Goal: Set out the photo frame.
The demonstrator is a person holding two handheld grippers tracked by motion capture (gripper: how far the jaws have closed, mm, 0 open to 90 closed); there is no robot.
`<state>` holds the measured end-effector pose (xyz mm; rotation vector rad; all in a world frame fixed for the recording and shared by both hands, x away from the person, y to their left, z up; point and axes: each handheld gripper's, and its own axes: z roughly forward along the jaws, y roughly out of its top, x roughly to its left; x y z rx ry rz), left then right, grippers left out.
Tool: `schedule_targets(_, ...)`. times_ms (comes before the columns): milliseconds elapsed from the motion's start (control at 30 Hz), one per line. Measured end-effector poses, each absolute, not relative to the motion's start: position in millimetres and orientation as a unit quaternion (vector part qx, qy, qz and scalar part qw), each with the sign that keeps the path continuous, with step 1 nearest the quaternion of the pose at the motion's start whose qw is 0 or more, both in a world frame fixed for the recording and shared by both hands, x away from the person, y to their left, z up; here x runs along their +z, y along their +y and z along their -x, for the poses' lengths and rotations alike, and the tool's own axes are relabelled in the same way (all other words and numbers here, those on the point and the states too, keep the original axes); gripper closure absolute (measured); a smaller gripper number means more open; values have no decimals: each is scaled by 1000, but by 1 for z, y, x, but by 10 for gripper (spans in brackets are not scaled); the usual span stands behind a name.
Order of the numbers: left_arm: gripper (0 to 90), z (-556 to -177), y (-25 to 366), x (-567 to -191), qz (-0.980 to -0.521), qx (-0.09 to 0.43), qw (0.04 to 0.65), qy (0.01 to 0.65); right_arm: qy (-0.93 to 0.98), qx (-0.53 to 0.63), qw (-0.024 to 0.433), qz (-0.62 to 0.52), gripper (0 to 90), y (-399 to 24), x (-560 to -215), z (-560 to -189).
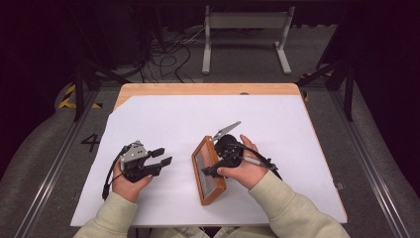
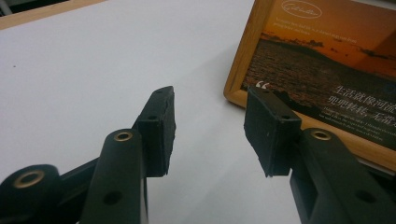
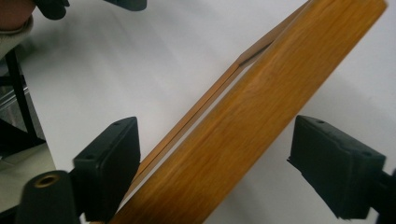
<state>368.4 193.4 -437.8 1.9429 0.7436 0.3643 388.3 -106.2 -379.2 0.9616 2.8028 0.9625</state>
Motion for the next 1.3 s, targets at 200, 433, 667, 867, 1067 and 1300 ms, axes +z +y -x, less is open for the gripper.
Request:
schedule_targets(200, 534, -369, 193, -438, -800, 152, 494, 304, 902, 299, 4, -312, 298, -104, -380, -388)
schedule_targets(433, 531, -368, 193, -438, -799, 151, 496, 306, 887, 306, -52, -341, 426, -106, -382, -391)
schedule_targets(667, 532, -368, 193, -438, -798, 152, 496, 306, 880, 304, -45, -361, 468, -105, -381, -389)
schedule_targets(867, 532, -368, 193, -437, -798, 152, 496, 306, 879, 297, -42, -372, 622, -105, -376, -389)
schedule_targets(1067, 533, -368, 194, -437, -799, 152, 497, 304, 887, 281, -55, -363, 671, -104, -373, -392)
schedule_targets(1300, 537, -368, 195, -437, -797, 151, 499, 305, 892, 279, -75, -347, 709, -106, -370, -395)
